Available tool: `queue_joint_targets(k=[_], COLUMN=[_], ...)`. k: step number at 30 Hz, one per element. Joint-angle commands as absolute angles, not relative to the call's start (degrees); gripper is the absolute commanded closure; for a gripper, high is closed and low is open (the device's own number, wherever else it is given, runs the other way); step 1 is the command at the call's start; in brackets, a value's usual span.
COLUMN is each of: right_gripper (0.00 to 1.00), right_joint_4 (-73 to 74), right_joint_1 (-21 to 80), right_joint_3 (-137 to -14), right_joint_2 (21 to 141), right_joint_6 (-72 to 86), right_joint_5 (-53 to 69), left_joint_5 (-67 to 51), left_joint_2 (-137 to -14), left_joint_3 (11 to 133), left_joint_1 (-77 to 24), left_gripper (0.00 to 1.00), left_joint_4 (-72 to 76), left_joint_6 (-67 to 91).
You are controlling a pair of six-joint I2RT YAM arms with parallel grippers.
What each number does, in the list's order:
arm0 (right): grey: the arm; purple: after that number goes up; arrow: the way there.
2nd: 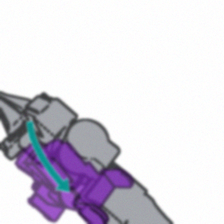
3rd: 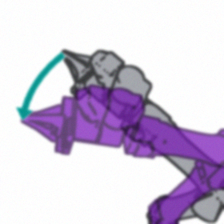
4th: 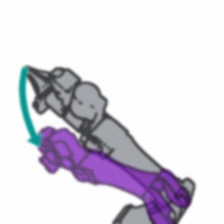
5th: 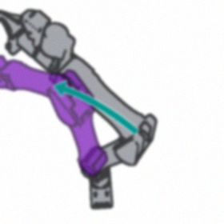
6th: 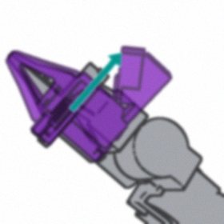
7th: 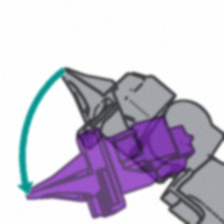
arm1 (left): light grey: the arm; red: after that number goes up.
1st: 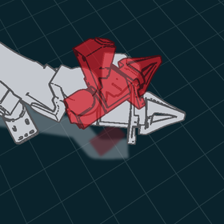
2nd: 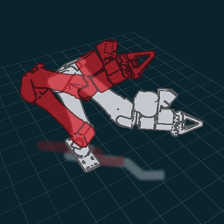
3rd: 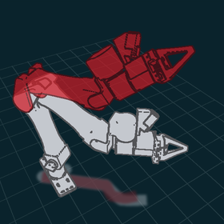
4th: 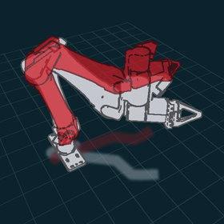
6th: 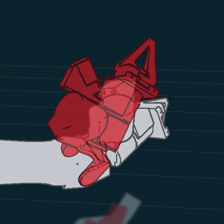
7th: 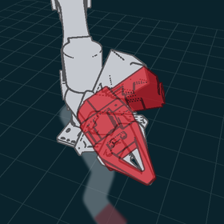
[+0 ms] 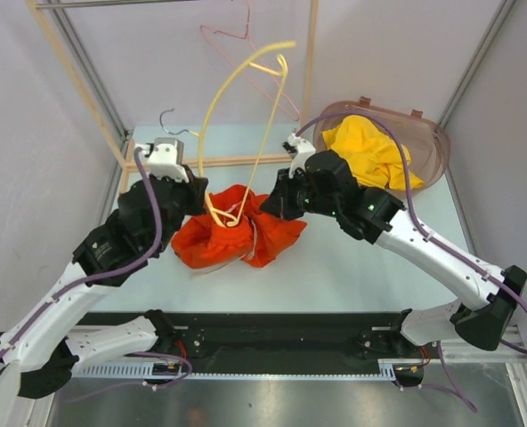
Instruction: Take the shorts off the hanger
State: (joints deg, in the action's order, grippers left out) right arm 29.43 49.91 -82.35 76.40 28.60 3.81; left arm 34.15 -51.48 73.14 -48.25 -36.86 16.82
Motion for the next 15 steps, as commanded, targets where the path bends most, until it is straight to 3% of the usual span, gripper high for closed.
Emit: queue_joint_targets(k=[1,7,11,15], right_gripper=[1.0,1.0,1.0,1.0], right_joint_4=[26.2,35.5,38.7,43.9], right_joint_1=[50.9,50.9,51.2,45.2], right_joint_3=[-83.0,-83.0,-80.2,-78.6], right_joint_2=[78.1,79.8,77.0,73.2], right_joint_6=[25.8,22.2,21.5,26.7], right_joint_5=[12.9,15.5,7.0,0.4], left_joint_5=[27.2,22.4,21.5,25.8], left_joint_2=[-51.1,-50.7,-49.0,-48.3], left_joint_3=[81.7,84.0,80.3,81.5], left_joint_1=[-47.7,-46.9,-46.9,-46.9], left_gripper=[1.0,1.0,1.0,1.0], left_joint_4=[-26.8,-25.6,-21.5,-26.8], left_joint_6=[25.4,35.0,38.1,38.1])
